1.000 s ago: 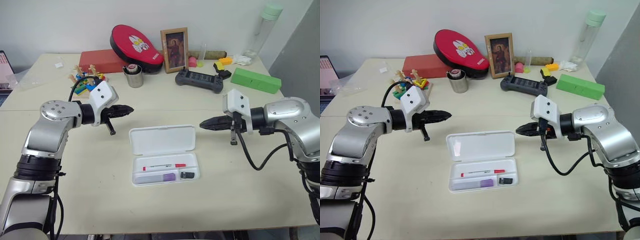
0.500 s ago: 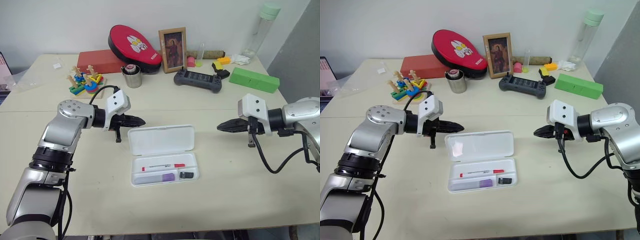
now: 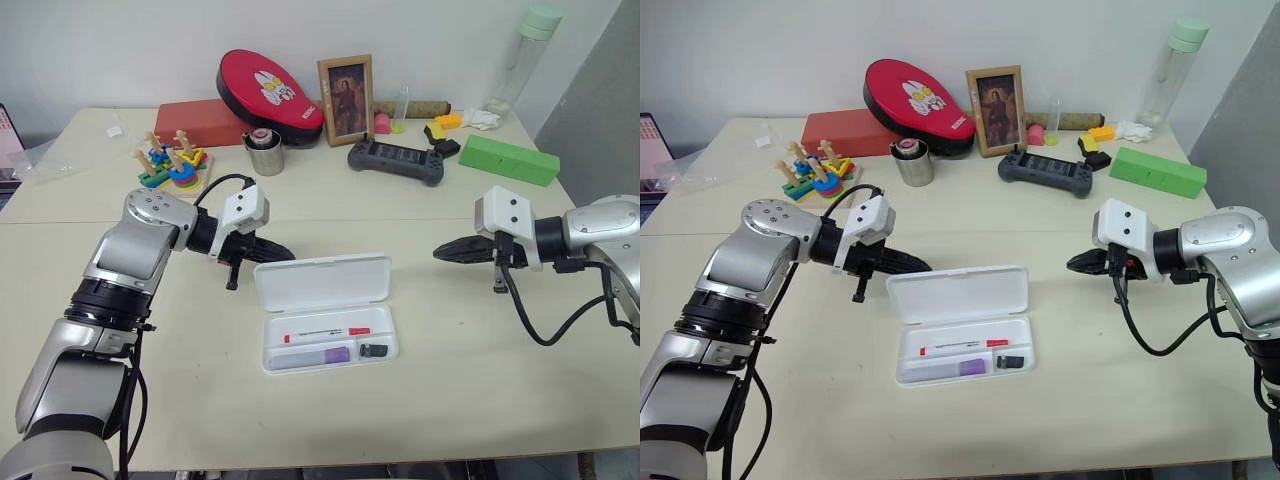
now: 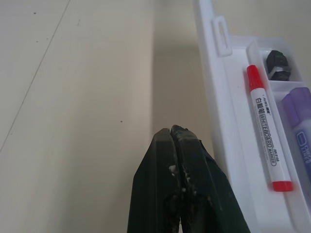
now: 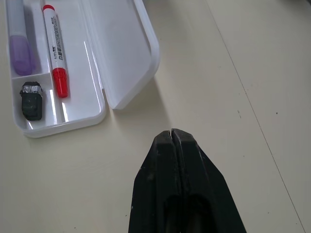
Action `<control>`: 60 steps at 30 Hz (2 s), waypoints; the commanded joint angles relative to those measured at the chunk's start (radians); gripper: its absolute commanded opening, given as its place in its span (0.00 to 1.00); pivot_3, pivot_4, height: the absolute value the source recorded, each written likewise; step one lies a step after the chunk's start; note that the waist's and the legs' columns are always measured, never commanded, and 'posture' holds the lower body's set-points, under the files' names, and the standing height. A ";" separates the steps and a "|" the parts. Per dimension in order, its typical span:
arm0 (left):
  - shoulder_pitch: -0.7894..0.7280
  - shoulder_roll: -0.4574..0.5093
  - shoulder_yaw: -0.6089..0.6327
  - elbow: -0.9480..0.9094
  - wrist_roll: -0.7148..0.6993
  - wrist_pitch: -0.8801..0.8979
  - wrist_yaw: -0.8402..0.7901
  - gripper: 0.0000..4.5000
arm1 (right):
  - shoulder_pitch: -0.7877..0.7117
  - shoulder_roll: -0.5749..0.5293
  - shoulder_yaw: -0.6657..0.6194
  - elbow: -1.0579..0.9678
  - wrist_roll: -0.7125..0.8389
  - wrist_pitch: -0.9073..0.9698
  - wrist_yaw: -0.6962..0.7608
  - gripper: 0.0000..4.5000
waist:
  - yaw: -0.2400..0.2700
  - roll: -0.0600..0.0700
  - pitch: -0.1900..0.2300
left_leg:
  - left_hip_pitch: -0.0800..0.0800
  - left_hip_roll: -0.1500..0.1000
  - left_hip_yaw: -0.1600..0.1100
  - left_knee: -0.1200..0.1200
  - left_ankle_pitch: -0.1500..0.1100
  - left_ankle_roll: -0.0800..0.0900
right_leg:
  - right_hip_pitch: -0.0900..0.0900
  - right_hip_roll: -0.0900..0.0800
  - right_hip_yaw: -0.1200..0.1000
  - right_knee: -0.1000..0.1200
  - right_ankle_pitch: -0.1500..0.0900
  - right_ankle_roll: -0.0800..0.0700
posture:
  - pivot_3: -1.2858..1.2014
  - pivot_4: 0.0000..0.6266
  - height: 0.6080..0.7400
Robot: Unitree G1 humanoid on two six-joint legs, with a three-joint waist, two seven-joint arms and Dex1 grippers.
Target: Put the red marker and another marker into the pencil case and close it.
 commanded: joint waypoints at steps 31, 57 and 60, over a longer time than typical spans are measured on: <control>0.303 0.026 -0.043 -0.482 -0.131 0.218 0.044 0.01 | 0.024 -0.010 -0.052 -0.076 0.027 0.027 -0.015 0.00 | 0.001 0.000 0.000 | 0.000 0.000 0.000 0.001 0.000 0.000 | 0.000 0.000 0.000 0.000 0.000 0.000 | 0.52 0.24 1.00; 0.361 -0.074 0.147 -0.554 -0.238 0.287 0.309 0.01 | 0.039 0.004 -0.067 -0.112 0.052 0.057 -0.027 0.00 | 0.003 0.002 -0.001 | 0.002 0.000 -0.001 0.002 0.000 0.001 | 0.003 0.000 0.000 0.000 0.000 0.000 | 0.52 0.24 1.00; 0.390 -0.052 0.253 -0.605 -0.299 0.364 0.369 0.01 | 0.046 0.018 -0.063 -0.112 0.050 0.059 -0.044 0.00 | 0.003 0.002 -0.001 | 0.002 0.000 -0.001 0.002 0.000 0.001 | 0.003 0.000 0.000 0.000 0.000 0.000 | 0.52 0.24 1.00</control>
